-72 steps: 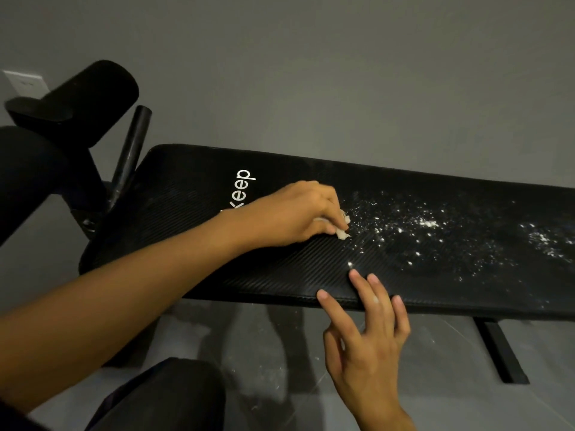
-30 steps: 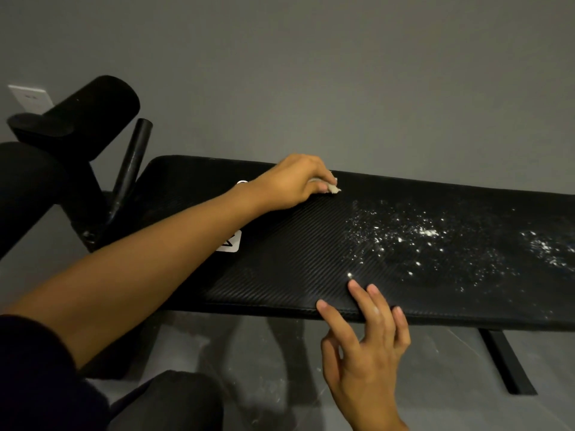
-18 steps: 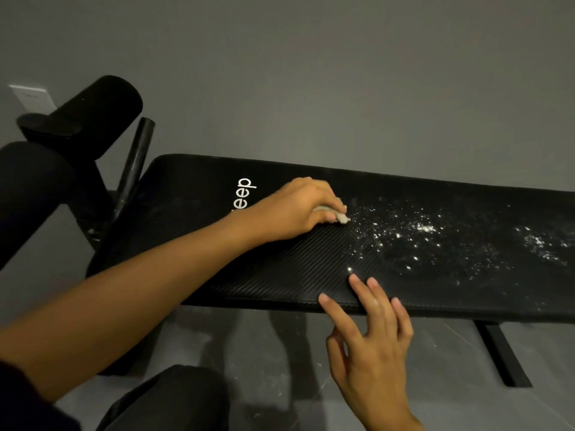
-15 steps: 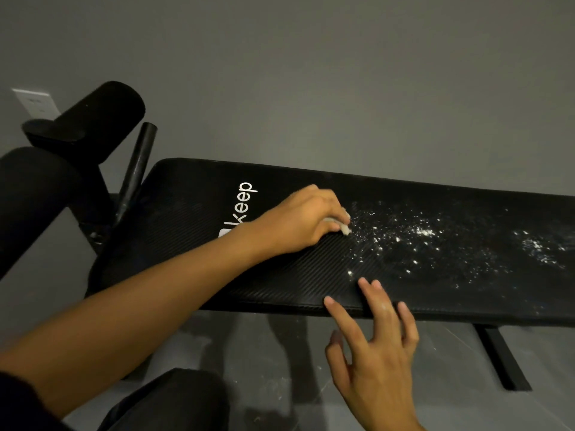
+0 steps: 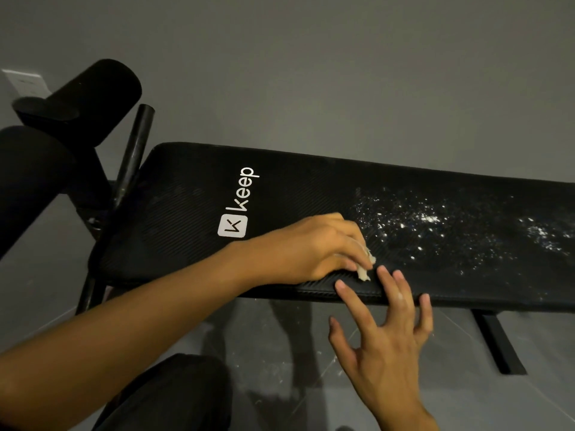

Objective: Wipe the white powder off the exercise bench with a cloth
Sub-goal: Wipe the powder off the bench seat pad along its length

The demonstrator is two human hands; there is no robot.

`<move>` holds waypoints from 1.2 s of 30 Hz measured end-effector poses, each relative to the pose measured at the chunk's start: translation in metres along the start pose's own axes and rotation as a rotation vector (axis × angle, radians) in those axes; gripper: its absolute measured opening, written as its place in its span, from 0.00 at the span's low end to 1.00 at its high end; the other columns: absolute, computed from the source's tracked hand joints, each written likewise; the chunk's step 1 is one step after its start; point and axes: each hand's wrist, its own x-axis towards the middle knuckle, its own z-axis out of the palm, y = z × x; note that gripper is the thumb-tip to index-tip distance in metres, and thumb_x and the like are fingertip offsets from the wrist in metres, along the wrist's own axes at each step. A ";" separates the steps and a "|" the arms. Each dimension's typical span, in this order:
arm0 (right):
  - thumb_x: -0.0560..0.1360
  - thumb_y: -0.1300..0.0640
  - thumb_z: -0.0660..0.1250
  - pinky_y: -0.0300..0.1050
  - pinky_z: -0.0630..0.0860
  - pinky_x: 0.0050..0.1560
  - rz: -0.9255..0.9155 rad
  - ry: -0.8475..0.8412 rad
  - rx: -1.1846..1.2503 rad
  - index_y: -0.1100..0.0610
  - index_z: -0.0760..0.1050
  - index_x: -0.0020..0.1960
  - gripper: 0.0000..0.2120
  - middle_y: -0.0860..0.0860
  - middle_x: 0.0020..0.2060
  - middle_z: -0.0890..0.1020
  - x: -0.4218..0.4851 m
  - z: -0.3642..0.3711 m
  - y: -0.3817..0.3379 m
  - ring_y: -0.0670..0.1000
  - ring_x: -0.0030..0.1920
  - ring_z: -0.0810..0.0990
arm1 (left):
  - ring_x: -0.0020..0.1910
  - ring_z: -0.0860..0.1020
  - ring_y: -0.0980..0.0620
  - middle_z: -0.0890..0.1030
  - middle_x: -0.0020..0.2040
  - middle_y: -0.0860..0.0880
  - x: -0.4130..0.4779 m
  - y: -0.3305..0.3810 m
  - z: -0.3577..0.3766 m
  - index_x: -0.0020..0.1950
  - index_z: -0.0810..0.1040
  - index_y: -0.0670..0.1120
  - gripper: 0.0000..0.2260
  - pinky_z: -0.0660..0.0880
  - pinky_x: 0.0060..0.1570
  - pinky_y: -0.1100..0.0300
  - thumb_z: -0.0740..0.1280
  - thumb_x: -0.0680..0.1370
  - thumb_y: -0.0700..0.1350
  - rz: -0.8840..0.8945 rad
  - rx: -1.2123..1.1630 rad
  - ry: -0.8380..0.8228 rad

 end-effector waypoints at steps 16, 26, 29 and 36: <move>0.70 0.39 0.69 0.64 0.46 0.76 0.022 0.016 0.049 0.37 0.68 0.70 0.29 0.58 0.74 0.67 0.001 0.004 0.000 0.60 0.77 0.61 | 0.52 0.75 0.54 0.81 0.58 0.52 0.002 -0.007 -0.003 0.58 0.85 0.50 0.08 0.76 0.53 0.54 0.70 0.80 0.44 -0.105 0.113 0.161; 0.72 0.41 0.68 0.64 0.47 0.75 0.002 0.048 0.035 0.38 0.68 0.70 0.27 0.59 0.72 0.68 0.002 0.007 0.000 0.60 0.77 0.62 | 0.55 0.76 0.51 0.81 0.60 0.50 -0.013 -0.002 -0.002 0.60 0.85 0.48 0.09 0.77 0.55 0.53 0.69 0.81 0.43 -0.064 0.123 0.129; 0.73 0.40 0.68 0.64 0.47 0.75 0.003 0.049 0.045 0.37 0.68 0.70 0.26 0.59 0.73 0.68 0.002 0.007 0.002 0.60 0.77 0.62 | 0.59 0.75 0.52 0.80 0.61 0.51 -0.020 0.013 0.004 0.60 0.84 0.48 0.10 0.75 0.58 0.56 0.68 0.81 0.40 0.024 0.088 0.019; 0.72 0.38 0.68 0.64 0.48 0.76 0.009 0.025 0.053 0.37 0.68 0.70 0.27 0.59 0.73 0.68 0.001 0.003 0.003 0.59 0.77 0.62 | 0.54 0.76 0.54 0.81 0.60 0.53 -0.007 -0.004 -0.002 0.59 0.85 0.51 0.10 0.76 0.56 0.53 0.69 0.80 0.43 -0.136 0.128 0.145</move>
